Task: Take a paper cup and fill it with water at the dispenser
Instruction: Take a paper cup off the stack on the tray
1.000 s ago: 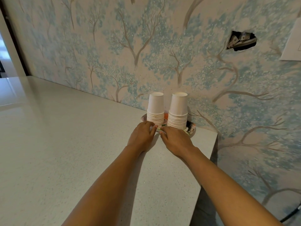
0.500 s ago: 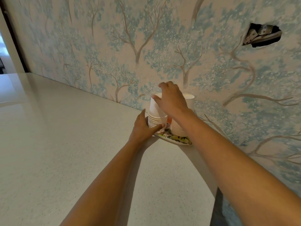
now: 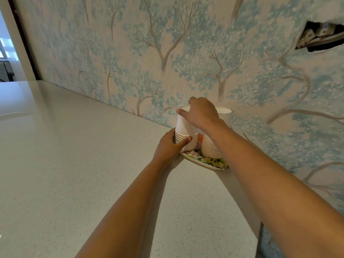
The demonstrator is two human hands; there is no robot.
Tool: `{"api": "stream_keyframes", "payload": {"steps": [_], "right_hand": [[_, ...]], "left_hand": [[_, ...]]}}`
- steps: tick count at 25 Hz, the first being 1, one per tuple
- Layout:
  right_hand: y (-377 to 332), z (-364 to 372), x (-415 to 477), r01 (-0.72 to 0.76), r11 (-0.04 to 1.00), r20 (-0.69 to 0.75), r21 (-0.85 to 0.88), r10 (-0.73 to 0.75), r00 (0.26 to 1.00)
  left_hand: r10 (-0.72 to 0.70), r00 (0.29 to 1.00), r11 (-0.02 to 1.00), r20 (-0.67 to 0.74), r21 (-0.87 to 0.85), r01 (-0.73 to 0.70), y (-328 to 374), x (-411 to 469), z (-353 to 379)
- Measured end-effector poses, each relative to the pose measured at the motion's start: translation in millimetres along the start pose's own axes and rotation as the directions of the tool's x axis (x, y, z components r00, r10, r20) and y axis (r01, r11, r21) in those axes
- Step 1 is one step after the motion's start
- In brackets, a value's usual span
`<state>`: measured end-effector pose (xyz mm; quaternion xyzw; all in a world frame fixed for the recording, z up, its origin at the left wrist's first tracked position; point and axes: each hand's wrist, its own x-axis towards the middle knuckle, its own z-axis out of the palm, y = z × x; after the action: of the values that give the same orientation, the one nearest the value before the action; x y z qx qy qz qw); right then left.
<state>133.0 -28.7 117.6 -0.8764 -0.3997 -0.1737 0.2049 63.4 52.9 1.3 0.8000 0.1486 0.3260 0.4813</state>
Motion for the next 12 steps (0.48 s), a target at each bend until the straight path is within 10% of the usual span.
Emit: {"api": "stream_keyframes", "payload": {"steps": [12], "right_hand": [[3.0,-59.8,-2.0,-0.093,0.712,-0.185,0.696,0.302,0.935]], "left_hand": [[-0.009,1.000,0.996,0.018,0.085,0.007,-7.5,5.8,0.6]]}}
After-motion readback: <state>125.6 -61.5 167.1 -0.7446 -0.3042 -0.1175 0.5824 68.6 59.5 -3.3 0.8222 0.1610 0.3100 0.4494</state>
